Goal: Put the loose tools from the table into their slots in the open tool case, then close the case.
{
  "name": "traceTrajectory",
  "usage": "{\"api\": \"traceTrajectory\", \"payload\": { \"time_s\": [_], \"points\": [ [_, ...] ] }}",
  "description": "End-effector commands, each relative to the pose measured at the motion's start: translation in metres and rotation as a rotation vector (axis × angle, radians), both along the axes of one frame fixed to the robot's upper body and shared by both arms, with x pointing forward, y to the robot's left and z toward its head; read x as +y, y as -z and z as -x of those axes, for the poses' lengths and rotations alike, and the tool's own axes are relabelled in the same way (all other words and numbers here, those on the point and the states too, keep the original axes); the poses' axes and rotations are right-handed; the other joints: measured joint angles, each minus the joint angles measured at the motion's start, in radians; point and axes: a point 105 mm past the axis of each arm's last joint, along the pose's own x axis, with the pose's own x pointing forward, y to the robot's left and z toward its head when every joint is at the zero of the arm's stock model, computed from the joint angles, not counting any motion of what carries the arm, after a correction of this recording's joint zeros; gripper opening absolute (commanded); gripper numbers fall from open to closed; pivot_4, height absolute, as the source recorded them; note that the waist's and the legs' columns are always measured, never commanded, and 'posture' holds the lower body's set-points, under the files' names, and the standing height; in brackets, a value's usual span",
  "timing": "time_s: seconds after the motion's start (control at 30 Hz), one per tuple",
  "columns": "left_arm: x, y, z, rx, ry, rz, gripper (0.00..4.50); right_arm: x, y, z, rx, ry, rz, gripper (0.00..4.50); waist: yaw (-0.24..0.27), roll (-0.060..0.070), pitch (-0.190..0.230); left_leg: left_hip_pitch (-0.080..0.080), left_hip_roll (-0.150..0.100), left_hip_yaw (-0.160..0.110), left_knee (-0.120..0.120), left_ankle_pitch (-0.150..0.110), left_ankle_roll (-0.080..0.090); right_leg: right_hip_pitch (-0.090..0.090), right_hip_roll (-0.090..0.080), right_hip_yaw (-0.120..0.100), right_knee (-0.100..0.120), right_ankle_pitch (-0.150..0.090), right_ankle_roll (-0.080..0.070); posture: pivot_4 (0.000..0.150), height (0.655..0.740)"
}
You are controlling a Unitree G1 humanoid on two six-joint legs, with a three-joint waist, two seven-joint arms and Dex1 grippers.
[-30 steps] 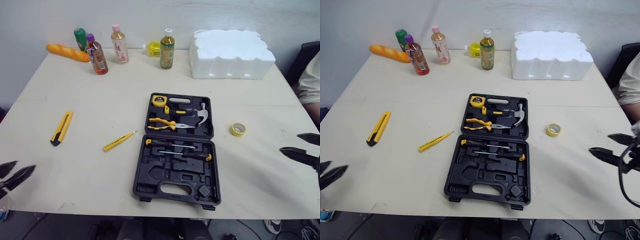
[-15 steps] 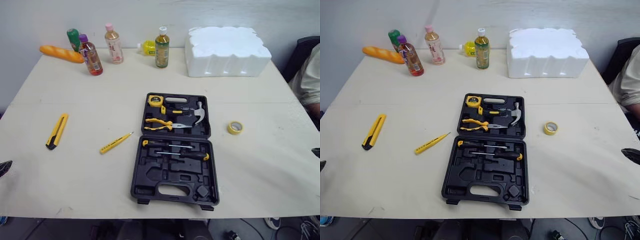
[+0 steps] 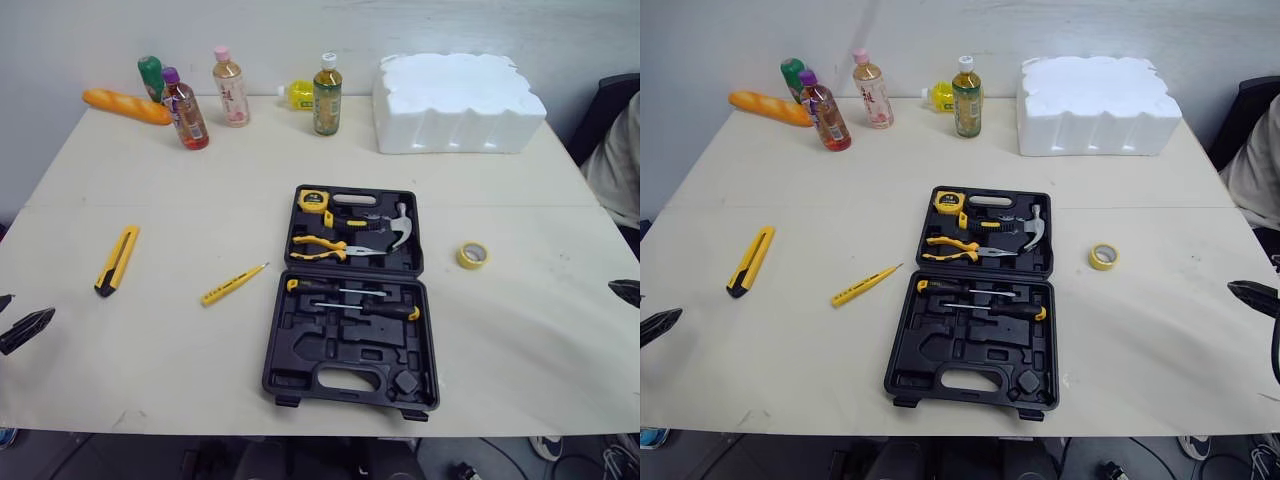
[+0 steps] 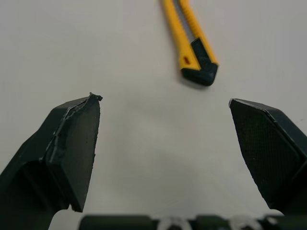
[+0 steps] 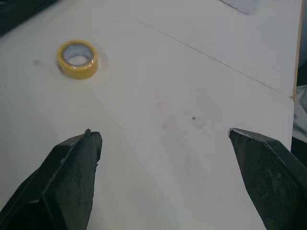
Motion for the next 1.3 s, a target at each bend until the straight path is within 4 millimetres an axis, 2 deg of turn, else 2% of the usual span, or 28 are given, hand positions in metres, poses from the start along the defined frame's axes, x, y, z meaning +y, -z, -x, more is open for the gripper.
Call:
{"api": "traceTrajectory", "payload": {
  "time_s": [0.03,0.1,0.13,0.17,0.27,0.43,0.5,0.57,0.73,1.0,1.13,1.23,1.3],
  "points": [
    [-0.026,-0.014,-0.007,-0.027,0.111,-0.010,4.50,0.020,-0.012,-0.005,-0.044,-0.067,-0.047,4.40,-0.001,0.000,0.000,-0.001,0.000,0.000,0.000,0.000,0.000,-0.001,0.000,0.000,0.001,0.000,0.000,0.150,0.7400],
    [-0.079,-0.013,-0.014,-0.011,0.302,-0.001,4.50,0.060,-0.005,-0.008,0.000,-0.211,-0.026,4.40,-0.002,0.000,0.000,-0.001,0.000,0.002,0.000,0.000,0.000,-0.002,0.000,0.000,0.003,0.000,0.000,0.150,0.7400],
    [-0.103,-0.012,-0.015,-0.002,0.377,0.012,4.50,0.086,-0.003,-0.006,0.028,-0.314,-0.007,4.40,-0.001,0.000,0.000,0.000,0.000,0.002,0.000,0.001,-0.001,-0.002,0.000,0.001,0.003,0.000,0.000,0.150,0.7400],
    [-0.127,-0.012,-0.015,0.010,0.456,0.023,4.50,0.119,-0.010,-0.005,0.014,-0.431,-0.040,4.40,0.000,0.000,0.000,-0.001,0.000,0.002,0.002,0.001,-0.001,-0.002,0.000,0.001,0.004,0.000,0.000,0.150,0.7400],
    [-0.169,-0.011,-0.017,0.029,0.589,0.035,4.50,0.179,-0.024,0.004,-0.011,-0.645,-0.119,4.40,-0.001,0.000,0.000,-0.002,0.001,0.002,0.003,0.002,-0.003,-0.002,0.001,0.001,0.005,0.000,0.000,0.150,0.7400],
    [-0.197,-0.006,-0.037,0.054,0.632,0.000,4.50,0.213,-0.023,0.010,0.005,-0.778,-0.160,4.40,0.014,-0.002,0.000,-0.002,0.002,-0.002,0.003,0.002,-0.004,-0.001,0.004,0.000,0.004,0.000,0.000,0.150,0.7400],
    [-0.209,0.006,-0.051,0.102,0.634,-0.051,4.50,0.242,-0.023,0.011,-0.017,-0.877,-0.173,4.40,0.016,-0.002,0.000,-0.003,0.001,-0.001,0.006,0.003,-0.004,-0.001,0.004,0.000,0.004,0.000,0.000,0.150,0.7400],
    [-0.209,0.015,-0.069,0.149,0.558,-0.024,4.50,0.264,-0.024,0.011,-0.038,-0.935,-0.188,4.40,0.017,-0.001,0.000,-0.004,0.001,0.000,0.009,0.002,-0.004,-0.002,0.004,0.001,0.005,0.000,0.000,0.150,0.7400],
    [-0.224,0.025,-0.071,0.198,0.616,-0.040,4.50,0.279,-0.025,0.007,-0.061,-0.957,-0.201,4.40,0.008,-0.003,0.001,-0.006,0.002,-0.002,0.012,0.001,-0.004,-0.004,0.006,0.001,0.010,0.000,0.001,0.150,0.7400],
    [-0.210,0.040,-0.081,0.254,0.586,-0.162,4.50,0.291,-0.023,0.008,-0.089,-0.965,-0.210,4.40,0.006,-0.003,0.001,-0.007,0.002,-0.003,0.014,0.001,-0.004,-0.003,0.005,0.001,0.006,0.000,0.001,0.150,0.7400],
    [-0.210,0.043,-0.082,0.269,0.600,-0.160,4.50,0.292,-0.016,0.005,-0.094,-0.944,-0.189,4.40,0.005,-0.003,0.001,-0.006,0.002,-0.003,0.014,0.002,-0.004,-0.003,0.005,0.001,0.007,0.000,0.001,0.150,0.7400],
    [-0.214,0.045,-0.083,0.267,0.600,-0.134,3.68,0.294,-0.016,0.006,-0.100,-0.946,-0.200,4.50,0.006,-0.003,0.001,-0.006,0.002,-0.003,0.014,0.002,-0.004,-0.003,0.005,0.001,0.007,0.000,0.001,0.150,0.7400],
    [-0.215,0.047,-0.082,0.276,0.604,-0.136,2.78,0.295,-0.016,0.006,-0.107,-0.942,-0.203,4.50,0.005,-0.003,0.001,-0.006,0.002,-0.003,0.014,0.002,-0.004,-0.003,0.005,0.001,0.007,0.000,0.001,0.150,0.7400]
  ]
}}
